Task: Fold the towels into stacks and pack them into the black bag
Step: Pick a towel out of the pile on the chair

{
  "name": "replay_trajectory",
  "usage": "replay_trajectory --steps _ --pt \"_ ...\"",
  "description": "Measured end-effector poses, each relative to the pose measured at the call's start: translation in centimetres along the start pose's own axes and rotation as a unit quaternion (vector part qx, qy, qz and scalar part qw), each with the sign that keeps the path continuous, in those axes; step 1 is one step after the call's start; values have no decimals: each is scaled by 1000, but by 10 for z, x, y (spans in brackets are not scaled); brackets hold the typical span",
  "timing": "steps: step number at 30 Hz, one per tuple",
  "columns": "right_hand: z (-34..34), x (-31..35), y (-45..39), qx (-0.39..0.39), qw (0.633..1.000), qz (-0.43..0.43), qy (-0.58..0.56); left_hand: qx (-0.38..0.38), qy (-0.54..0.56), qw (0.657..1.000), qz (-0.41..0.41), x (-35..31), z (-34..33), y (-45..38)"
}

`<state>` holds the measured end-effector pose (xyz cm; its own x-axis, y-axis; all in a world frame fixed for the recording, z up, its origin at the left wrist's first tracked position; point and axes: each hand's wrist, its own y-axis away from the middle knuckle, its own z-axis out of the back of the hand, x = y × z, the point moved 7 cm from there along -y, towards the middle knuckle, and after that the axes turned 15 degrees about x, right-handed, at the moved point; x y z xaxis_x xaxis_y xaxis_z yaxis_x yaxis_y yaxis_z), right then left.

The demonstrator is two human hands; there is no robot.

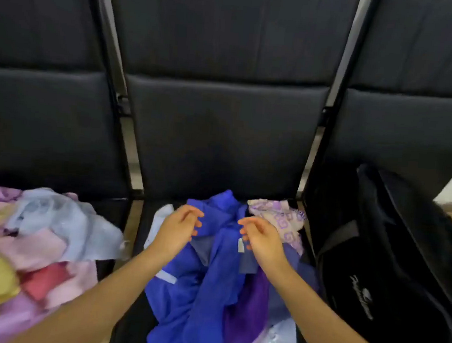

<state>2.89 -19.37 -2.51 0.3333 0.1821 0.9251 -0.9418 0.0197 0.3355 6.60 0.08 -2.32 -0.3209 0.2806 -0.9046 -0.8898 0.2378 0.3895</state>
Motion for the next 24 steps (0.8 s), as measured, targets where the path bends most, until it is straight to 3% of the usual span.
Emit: replay_trajectory --steps 2,5,10,13,18,21,24 --pt "-5 -35 -9 -24 999 19 38 -2 -9 1000 -26 26 -10 -10" --pt "-17 -70 -26 -20 999 45 3 -7 -43 995 -86 50 -21 -30" --pt "-25 -82 -48 -2 990 140 -4 -49 -80 974 -206 57 -22 -45" --pt "-21 -85 -56 -6 988 156 18 -26 -107 960 -257 53 -35 -45" --pt "-10 -93 -52 6 977 212 -35 26 -200 940 -275 54 -60 -49" --pt "-9 -89 -48 5 974 222 -45 47 -131 950 -278 54 -59 -39" --pt "-11 -75 -39 30 967 247 -51 87 38 962 -255 56 -49 -29"
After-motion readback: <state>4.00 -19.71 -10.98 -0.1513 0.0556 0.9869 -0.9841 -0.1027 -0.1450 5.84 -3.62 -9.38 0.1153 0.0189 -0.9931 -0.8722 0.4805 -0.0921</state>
